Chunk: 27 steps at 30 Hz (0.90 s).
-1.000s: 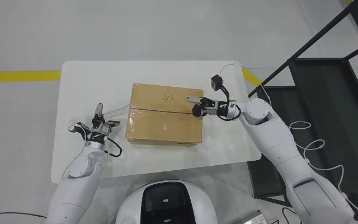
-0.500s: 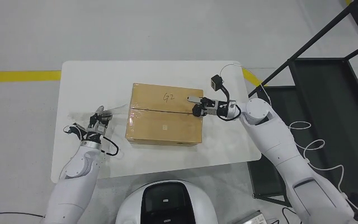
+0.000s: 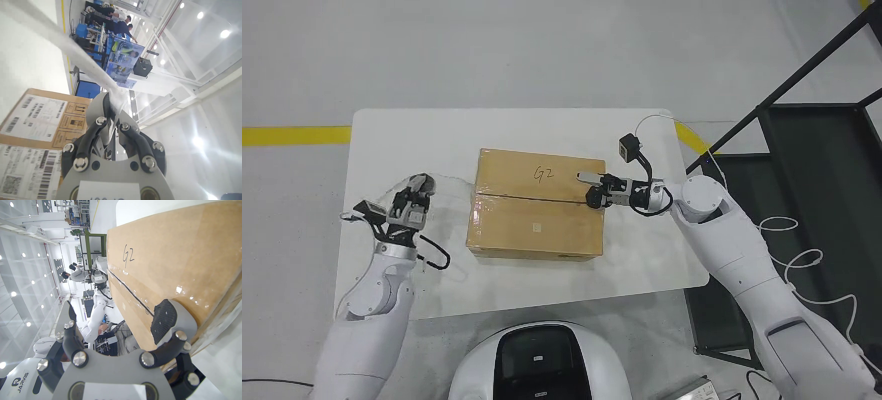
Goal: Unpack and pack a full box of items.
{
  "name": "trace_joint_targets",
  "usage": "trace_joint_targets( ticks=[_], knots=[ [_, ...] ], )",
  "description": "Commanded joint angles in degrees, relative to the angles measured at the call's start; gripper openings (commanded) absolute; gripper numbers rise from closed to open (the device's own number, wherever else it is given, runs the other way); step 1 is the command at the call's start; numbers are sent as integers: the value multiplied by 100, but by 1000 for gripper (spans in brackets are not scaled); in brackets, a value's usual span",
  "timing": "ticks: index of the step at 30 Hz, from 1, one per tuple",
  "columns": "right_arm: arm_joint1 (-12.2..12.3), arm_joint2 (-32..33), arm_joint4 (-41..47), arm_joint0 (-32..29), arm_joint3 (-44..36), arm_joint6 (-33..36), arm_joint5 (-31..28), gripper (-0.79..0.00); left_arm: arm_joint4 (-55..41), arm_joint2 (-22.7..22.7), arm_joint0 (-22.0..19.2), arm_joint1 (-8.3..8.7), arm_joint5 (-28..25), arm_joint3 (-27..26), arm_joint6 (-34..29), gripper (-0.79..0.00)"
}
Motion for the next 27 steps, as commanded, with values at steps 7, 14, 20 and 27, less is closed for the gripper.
trace_joint_targets(
  ticks=[7,14,20,27],
  knots=[
    [0,0,0,0,0,0,0,0,1043,220,-67,0,602,-653,29,-785],
    [0,0,0,0,0,0,0,0,1240,608,-243,-71,799,-661,-35,-785],
    [0,0,0,0,0,0,0,0,1633,910,-445,-122,942,-562,-70,-785],
    [0,0,0,0,0,0,0,0,2487,1273,-602,-161,1185,-586,-67,-785]
  ],
)
